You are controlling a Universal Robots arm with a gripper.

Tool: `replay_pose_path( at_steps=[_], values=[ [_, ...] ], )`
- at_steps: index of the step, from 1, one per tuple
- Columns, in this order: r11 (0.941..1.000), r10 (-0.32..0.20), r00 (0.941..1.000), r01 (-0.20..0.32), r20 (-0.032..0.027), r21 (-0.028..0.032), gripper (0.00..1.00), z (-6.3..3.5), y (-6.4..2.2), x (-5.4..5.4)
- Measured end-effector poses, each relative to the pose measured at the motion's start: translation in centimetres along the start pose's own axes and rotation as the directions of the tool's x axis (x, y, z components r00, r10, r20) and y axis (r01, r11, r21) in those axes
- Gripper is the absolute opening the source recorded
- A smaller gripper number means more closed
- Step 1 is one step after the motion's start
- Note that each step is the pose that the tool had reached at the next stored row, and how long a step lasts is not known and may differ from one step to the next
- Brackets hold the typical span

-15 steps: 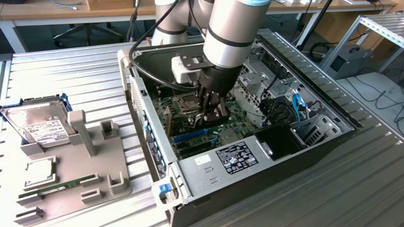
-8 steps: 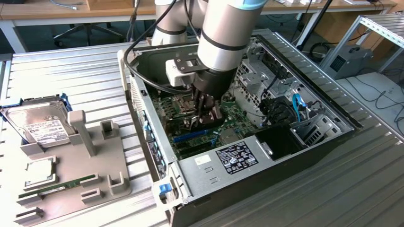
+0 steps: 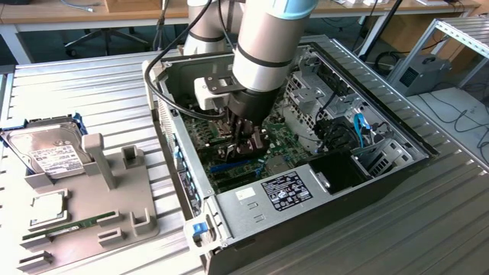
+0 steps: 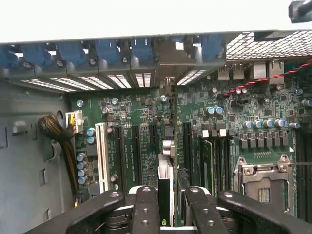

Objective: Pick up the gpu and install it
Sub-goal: 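Insert the gpu into the slot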

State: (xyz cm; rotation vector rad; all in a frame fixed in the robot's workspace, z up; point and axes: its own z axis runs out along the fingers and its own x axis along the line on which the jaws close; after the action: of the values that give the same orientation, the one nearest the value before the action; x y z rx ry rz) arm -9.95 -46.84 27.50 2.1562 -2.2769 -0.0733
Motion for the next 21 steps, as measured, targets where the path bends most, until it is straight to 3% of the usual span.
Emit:
replay_pose_path(
  at_steps=[12, 15, 16, 17, 20, 21],
  values=[
    [1.0, 0.001, 1.0, -0.001, -0.0001, 0.0, 0.26, 0.91, -0.03, 0.0],
    [0.9983, -0.059, 0.9983, 0.059, -0.0066, -0.0012, 0.26, 0.97, 0.09, -1.2],
    [0.9984, -0.056, 0.9984, 0.056, -0.0115, -0.0014, 0.26, 1.27, 0.12, -0.6],
    [0.9986, -0.053, 0.9986, 0.053, -0.0063, 0.0001, 0.26, 1.6, 0.51, -0.7],
    [0.9987, -0.052, 0.9986, 0.052, -0.0087, -0.0012, 0.26, 2.06, 0.59, -0.7],
    [0.9987, -0.052, 0.9986, 0.052, -0.0082, -0.001, 0.34, 2.08, 0.6, -0.7]
  ],
)
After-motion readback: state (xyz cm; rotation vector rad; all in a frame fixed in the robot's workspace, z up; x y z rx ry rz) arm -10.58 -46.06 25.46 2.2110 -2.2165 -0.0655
